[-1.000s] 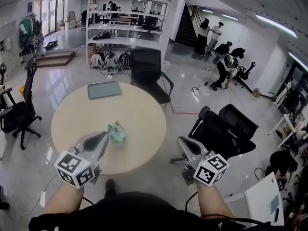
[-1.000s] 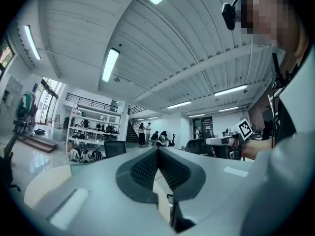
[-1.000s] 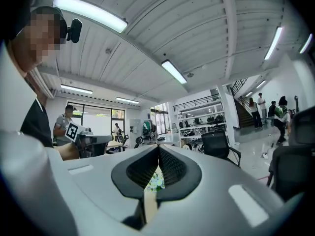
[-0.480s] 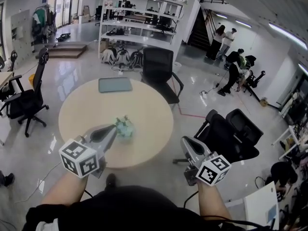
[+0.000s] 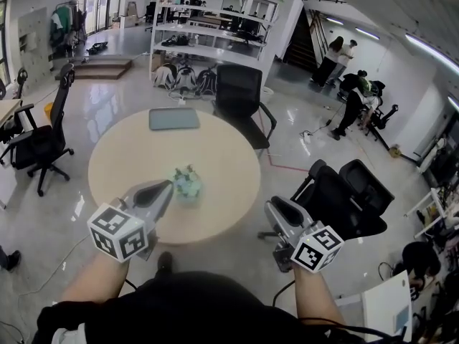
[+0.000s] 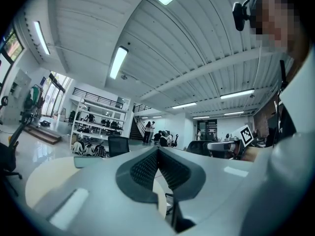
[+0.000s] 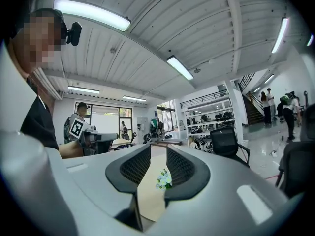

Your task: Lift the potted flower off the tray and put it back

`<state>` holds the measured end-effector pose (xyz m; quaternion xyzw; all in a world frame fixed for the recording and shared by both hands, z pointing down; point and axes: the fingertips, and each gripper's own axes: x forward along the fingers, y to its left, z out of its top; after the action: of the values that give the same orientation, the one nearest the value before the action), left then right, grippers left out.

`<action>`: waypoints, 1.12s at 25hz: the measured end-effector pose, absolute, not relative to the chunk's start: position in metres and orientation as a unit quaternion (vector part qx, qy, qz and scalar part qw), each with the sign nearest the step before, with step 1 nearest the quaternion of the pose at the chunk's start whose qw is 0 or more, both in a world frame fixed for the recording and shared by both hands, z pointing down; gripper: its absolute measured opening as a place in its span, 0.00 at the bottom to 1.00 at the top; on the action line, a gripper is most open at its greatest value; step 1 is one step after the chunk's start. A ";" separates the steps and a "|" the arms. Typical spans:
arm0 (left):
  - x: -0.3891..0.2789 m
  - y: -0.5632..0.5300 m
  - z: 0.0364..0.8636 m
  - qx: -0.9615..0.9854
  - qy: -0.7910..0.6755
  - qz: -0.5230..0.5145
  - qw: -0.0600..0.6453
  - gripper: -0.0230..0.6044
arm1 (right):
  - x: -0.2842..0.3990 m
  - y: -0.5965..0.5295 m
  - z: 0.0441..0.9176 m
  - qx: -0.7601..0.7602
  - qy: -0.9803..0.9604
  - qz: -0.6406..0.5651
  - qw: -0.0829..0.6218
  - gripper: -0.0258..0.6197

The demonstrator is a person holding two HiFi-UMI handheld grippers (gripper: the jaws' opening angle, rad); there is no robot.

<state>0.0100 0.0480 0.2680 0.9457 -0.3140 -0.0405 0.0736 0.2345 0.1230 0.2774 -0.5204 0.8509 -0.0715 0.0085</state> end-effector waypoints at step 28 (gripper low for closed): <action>-0.027 -0.062 0.409 0.923 -0.355 0.028 0.148 0.03 | 0.163 -0.032 0.515 -0.484 0.849 -0.159 -0.142 0.85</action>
<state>-0.0271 -0.0616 0.4089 0.9226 -0.3553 0.0275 0.1481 0.1631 -0.0324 0.5153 -0.4837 0.8489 -0.1591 -0.1415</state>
